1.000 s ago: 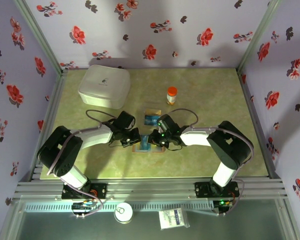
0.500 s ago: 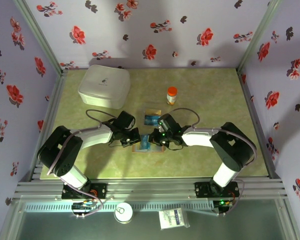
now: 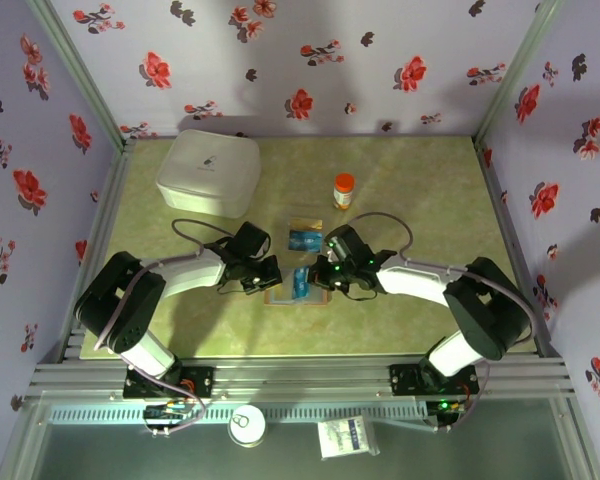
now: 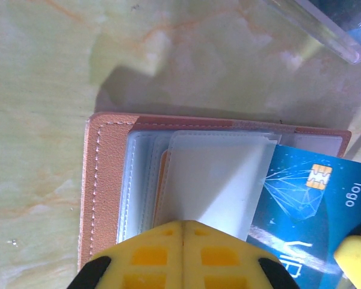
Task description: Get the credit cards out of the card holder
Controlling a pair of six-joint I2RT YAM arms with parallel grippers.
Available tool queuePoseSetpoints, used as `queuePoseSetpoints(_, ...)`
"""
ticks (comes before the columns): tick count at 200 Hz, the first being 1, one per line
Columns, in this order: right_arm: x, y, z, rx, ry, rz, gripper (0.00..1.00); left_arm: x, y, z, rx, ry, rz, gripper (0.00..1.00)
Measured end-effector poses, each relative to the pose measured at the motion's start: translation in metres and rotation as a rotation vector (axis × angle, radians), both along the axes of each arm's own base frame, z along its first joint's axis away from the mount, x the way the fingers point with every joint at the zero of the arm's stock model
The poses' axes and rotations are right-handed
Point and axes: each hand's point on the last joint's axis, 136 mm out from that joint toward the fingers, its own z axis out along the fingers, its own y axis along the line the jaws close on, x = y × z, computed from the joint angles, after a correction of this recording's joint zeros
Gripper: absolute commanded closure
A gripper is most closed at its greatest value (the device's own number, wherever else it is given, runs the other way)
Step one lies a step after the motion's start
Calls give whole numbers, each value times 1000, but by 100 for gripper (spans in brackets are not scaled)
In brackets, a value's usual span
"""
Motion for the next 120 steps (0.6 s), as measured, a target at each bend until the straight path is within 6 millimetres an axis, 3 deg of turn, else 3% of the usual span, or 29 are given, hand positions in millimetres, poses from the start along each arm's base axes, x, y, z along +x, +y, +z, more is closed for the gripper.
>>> queuePoseSetpoints(49, -4, -7, -2, -41, 6, 11, 96, 0, 0, 0, 0, -1, 0, 100)
queuePoseSetpoints(120, -2, -13, 11, -104, -33, 54, 100, 0, 0, 1, -2, -4, 1, 100)
